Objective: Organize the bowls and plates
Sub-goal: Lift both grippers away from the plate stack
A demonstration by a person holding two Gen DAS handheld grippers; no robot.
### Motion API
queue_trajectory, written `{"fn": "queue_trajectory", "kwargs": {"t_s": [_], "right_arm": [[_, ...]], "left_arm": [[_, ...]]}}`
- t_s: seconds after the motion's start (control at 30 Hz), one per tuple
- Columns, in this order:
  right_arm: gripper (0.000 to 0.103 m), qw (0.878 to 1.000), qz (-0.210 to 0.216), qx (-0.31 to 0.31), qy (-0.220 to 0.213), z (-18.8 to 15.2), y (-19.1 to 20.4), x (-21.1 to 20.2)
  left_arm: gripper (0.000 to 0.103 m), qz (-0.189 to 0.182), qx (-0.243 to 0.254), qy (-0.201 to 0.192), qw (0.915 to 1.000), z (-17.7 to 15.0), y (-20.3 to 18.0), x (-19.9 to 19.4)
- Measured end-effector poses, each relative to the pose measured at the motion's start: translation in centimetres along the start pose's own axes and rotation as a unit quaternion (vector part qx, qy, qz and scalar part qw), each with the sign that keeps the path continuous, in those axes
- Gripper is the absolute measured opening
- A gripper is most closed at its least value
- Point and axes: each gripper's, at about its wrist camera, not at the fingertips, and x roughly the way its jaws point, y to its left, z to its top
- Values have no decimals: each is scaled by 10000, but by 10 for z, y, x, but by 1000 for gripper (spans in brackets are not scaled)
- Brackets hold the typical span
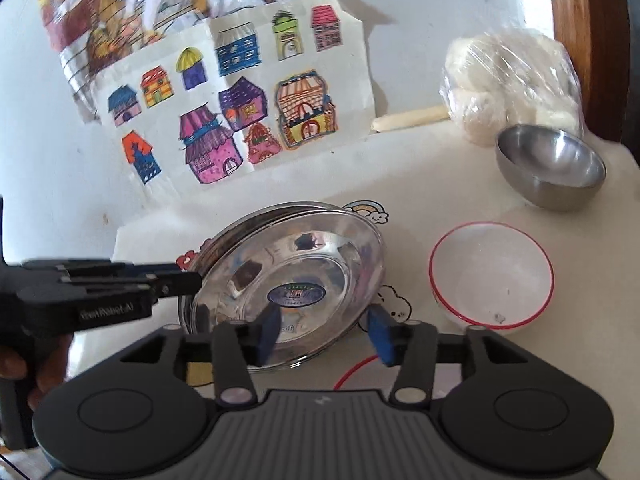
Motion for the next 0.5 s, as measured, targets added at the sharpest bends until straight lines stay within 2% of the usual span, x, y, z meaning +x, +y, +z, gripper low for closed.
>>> {"fn": "queue_trajectory", "kwargs": {"t_s": [0.07, 0.13, 0.23, 0.33, 0.5], "right_arm": [[72, 9995, -132, -247, -132, -2, 7, -3], [80, 9986, -182, -411, -286, -3, 13, -9], [89, 9977, -139, -439, -488, -5, 14, -23], [101, 9965, -134, -382, -732, -8, 10, -43], [103, 9936, -194, -353, -1057, -14, 1, -83]], "left_arm": [[76, 29, -84, -140, 9999, 1, 2, -7], [90, 107, -175, -357, 9992, 1, 4, -18], [102, 171, -264, -633, 9975, 3, 5, -36], [102, 259, -281, -750, 9965, 5, 1, -55], [102, 482, 5, -888, 9949, 7, -16, -93]]}}
